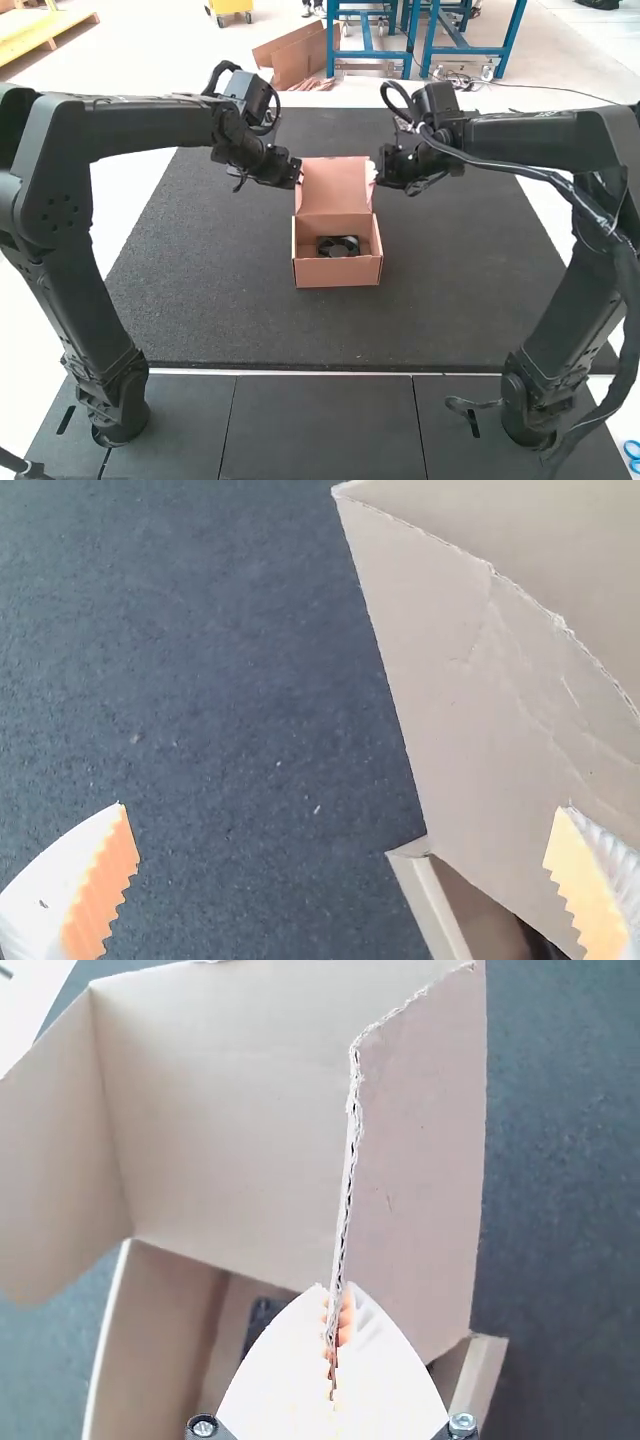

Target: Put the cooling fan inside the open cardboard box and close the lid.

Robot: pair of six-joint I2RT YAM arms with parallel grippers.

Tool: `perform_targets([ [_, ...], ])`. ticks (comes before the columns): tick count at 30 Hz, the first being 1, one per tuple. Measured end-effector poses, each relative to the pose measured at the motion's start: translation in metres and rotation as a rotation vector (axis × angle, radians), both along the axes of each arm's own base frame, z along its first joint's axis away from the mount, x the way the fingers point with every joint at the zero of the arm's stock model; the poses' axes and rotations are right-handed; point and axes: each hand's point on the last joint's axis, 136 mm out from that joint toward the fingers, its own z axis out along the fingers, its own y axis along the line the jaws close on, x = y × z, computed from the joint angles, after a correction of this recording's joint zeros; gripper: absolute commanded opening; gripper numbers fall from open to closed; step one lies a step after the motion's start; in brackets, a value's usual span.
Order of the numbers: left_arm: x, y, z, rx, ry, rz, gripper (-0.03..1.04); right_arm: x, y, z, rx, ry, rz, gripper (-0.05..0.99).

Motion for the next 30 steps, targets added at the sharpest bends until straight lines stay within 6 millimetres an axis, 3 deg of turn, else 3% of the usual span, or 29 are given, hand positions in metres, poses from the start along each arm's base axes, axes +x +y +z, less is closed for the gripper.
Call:
perform_targets([
  [16, -0.011, 0.004, -0.013, 0.012, 0.042, 0.004, 0.97, -0.033, -0.014, -0.01, -0.016, 0.026, 0.005, -0.01],
  [30, -0.028, 0.012, -0.01, 0.009, 0.037, 0.004, 0.97, -0.052, -0.011, -0.027, -0.035, 0.061, 0.029, -0.01],
])
